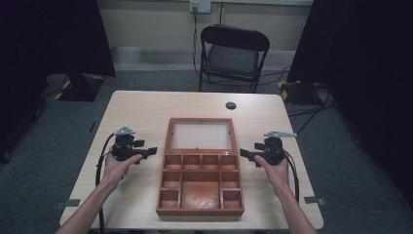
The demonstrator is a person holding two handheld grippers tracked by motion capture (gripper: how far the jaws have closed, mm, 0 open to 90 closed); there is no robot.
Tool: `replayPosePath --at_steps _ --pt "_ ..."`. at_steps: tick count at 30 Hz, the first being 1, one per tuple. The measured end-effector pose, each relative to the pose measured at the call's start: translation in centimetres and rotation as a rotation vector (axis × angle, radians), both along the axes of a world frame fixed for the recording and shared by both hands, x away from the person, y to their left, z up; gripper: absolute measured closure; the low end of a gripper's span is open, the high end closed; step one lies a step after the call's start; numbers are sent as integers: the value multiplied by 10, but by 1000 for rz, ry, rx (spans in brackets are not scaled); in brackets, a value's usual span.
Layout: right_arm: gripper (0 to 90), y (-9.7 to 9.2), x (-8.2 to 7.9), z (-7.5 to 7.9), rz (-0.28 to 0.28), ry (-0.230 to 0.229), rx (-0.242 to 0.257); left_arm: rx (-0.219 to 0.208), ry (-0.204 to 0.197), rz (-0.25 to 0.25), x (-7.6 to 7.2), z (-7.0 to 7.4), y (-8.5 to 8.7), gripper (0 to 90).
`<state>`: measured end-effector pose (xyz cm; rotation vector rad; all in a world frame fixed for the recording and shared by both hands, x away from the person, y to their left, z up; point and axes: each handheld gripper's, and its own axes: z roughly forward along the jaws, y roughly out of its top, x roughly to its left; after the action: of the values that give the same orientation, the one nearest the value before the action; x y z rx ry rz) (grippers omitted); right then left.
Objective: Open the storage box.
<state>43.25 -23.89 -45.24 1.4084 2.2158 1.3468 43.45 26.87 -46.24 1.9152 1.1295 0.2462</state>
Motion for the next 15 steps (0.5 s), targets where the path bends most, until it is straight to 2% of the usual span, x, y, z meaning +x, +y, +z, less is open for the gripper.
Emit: replayPosePath --at_steps 2,6,8,10,11,13,15 --pt "161 -6 -9 0 -10 8 -19 13 1 10 -6 -2 7 229" --pt "154 -20 -26 -1 -36 18 -63 64 6 28 -17 -6 20 197" --pt "155 -27 -34 -5 -48 29 -106 82 14 33 -23 -10 26 173" --pt "155 -35 -41 -11 -65 43 -130 135 28 44 -27 -14 31 175" --pt "155 -38 -45 -14 -70 57 -145 148 31 54 -29 -17 33 180" --pt "156 -43 -50 -22 -89 83 -175 145 48 71 -32 -21 37 183" --pt "156 -46 -53 -30 -110 89 -206 211 44 76 -32 -25 36 183"
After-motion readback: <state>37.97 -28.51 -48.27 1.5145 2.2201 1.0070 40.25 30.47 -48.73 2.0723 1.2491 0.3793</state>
